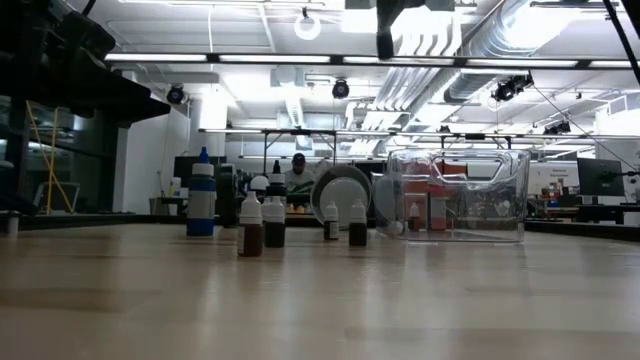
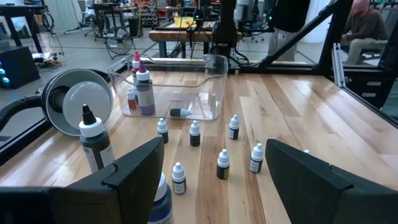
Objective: Pick & Place food coloring
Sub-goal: Put the small black food coloring bottle into the transparent bin
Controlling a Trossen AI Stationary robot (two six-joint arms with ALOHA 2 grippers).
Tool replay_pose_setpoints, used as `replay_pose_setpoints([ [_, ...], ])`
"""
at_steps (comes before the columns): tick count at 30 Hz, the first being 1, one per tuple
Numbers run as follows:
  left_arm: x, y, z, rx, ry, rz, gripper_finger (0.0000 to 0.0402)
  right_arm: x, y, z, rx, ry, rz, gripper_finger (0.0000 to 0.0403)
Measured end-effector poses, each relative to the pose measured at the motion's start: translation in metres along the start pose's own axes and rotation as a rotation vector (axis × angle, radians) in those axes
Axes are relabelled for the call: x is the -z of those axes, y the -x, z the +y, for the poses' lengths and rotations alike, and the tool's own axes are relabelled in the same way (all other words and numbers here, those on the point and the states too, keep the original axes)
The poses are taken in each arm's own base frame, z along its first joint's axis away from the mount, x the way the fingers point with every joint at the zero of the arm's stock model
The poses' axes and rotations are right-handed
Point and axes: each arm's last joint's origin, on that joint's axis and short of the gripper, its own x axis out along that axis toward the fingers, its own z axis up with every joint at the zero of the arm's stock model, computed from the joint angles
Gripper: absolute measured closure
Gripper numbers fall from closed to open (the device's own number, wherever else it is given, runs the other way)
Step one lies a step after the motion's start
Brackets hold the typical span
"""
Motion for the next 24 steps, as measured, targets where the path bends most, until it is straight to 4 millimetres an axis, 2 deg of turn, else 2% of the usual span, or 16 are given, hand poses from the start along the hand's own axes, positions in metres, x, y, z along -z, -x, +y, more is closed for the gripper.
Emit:
replay_pose_setpoints([
  [4, 0.0, 0.0, 0.0, 0.0, -0.001, -0.003, 0.0124, 0.008, 0.001, -0.018, 0.031, -0.07, 0.023, 0.0368],
  [7, 0.0, 0.0, 0.0, 0.0, 0.0, -0.005, 0.0124, 0.023, 0.003, -0.032, 0.05, -0.091, 0.036, 0.0368],
  [13, -0.001, 0.0, 0.0, 0.0, -0.001, -0.005, 0.0124, 0.063, 0.002, -0.062, 0.082, -0.186, 0.036, 0.0368],
  [18, -0.001, 0.0, 0.0, 0.0, 0.0, -0.005, 0.0124, 0.087, -0.012, -0.082, 0.054, -0.275, -0.048, 0.0368],
  [24, -0.001, 0.0, 0.0, 0.0, 0.0, -0.006, 0.0124, 0.097, -0.043, -0.108, 0.08, -0.366, -0.084, 0.0368],
])
